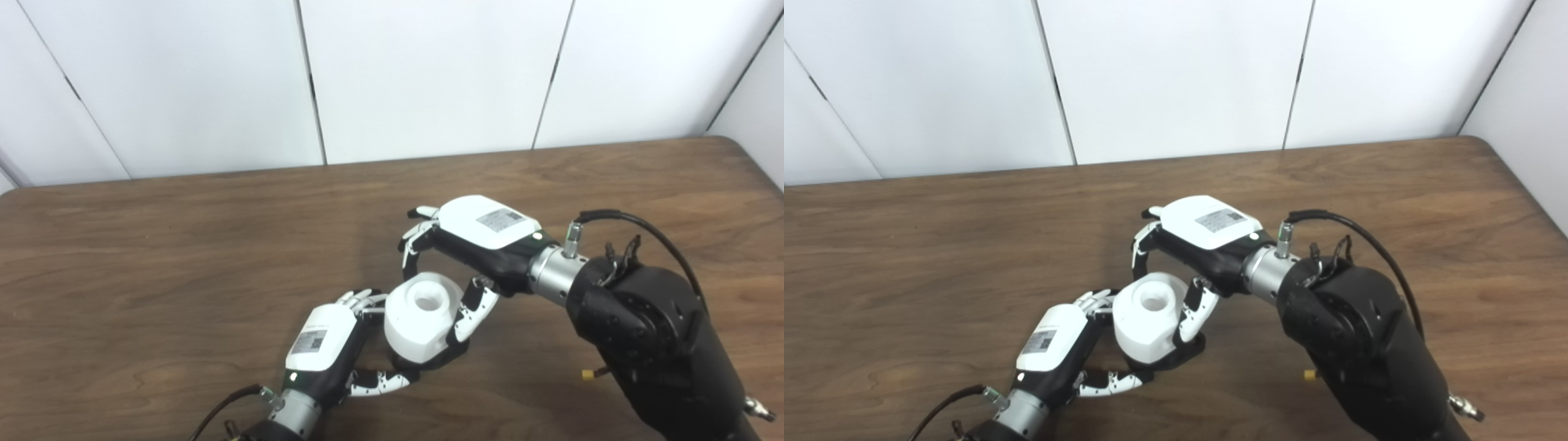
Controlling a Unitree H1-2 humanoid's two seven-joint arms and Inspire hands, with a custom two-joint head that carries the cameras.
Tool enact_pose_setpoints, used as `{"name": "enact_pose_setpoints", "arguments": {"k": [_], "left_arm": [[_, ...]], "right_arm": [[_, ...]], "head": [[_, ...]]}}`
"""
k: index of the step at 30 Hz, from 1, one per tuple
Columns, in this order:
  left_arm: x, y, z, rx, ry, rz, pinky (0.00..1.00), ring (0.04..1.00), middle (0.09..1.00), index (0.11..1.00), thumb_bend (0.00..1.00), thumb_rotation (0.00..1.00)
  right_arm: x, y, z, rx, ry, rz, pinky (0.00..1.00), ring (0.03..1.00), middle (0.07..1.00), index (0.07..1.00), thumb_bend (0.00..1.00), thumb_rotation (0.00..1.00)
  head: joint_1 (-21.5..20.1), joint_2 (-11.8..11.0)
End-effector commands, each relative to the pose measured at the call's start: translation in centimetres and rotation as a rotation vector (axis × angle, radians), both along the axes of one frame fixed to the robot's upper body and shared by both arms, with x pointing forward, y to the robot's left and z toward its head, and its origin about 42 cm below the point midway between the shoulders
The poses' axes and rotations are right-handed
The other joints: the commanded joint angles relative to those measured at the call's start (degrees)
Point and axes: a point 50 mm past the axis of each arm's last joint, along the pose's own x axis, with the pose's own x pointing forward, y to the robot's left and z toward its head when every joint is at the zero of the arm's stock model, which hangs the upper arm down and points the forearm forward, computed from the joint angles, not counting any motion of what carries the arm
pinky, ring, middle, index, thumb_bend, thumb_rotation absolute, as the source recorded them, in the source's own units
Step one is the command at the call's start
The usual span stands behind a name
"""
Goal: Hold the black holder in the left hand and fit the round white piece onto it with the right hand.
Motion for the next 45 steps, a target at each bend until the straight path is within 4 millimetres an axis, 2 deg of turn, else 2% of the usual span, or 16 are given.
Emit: {"name": "enact_pose_setpoints", "arguments": {"k": [1,25,37,45], "left_arm": [[-0.65,0.52,-1.83,0.061,0.114,0.009,0.91,0.903,0.839,0.492,0.51,0.05],[-0.67,0.71,-1.76,0.059,0.109,0.011,0.91,0.900,0.837,0.493,0.51,0.05],[-0.68,0.86,-1.81,0.064,0.109,0.013,0.91,0.900,0.835,0.493,0.51,0.05],[-0.77,0.84,-1.71,0.062,0.108,0.015,0.91,0.895,0.832,0.492,0.51,0.05]], "right_arm": [[0.09,0.13,1.11,0.012,-0.074,0.005,0.91,0.949,0.804,0.481,0.53,0.14],[0.29,-0.44,0.58,-0.017,-0.080,-0.013,0.89,0.956,0.803,0.481,0.52,0.13],[0.38,-0.65,1.34,-0.022,-0.099,-0.019,0.88,0.958,0.803,0.482,0.53,0.13],[0.17,-0.55,0.68,-0.017,-0.073,-0.017,0.87,0.952,0.800,0.481,0.53,0.13]], "head": [[0.00,0.08],[-0.66,0.26],[-0.96,0.28],[-0.93,0.62]]}}
